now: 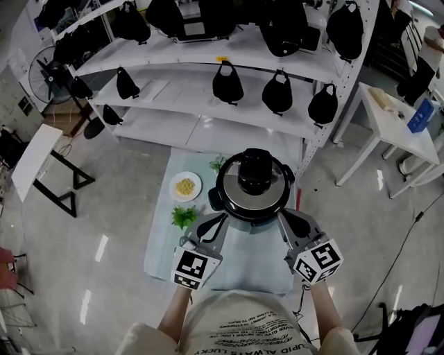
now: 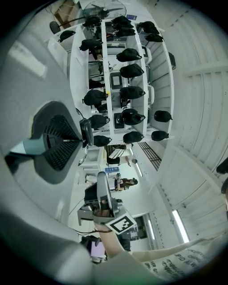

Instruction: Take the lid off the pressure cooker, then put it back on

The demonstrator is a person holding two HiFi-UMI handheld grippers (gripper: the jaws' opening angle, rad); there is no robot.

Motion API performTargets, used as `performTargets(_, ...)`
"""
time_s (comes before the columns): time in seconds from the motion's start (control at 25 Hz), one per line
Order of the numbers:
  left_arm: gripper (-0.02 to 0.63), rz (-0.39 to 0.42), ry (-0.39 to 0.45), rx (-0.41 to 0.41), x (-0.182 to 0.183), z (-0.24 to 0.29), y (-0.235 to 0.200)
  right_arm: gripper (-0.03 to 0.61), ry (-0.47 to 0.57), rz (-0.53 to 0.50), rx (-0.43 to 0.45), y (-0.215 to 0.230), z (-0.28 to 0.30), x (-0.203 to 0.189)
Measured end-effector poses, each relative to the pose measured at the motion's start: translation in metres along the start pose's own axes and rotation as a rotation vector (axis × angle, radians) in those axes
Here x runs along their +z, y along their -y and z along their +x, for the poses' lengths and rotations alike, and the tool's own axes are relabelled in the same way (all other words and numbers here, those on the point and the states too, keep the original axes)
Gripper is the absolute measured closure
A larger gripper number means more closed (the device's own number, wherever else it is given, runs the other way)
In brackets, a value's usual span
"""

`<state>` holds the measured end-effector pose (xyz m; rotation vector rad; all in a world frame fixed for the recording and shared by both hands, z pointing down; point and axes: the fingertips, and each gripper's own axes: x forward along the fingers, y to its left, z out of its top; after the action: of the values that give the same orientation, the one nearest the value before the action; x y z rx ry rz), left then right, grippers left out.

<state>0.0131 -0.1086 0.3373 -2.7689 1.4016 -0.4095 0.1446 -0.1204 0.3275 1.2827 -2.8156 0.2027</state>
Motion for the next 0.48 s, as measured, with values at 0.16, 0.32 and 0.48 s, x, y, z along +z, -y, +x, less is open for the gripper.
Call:
performTargets(0.16, 0.583, -0.007, -0.004, 0.006, -0.002, -0.006, -0.004, 0.572, 0.022, -0.011, -0.034, -0.001, -0.007, -0.003)
performTargets(0.32, 0.584, -0.012, -0.004, 0.009, -0.006, -0.010, -0.005, 0.572, 0.024, -0.001, -0.065, -0.001, -0.012, -0.005)
performTargets(0.48, 0.584, -0.022, -0.016, 0.006, -0.010, -0.012, -0.006, 0.572, 0.023, 0.012, -0.070, -0.002, -0.014, -0.007)
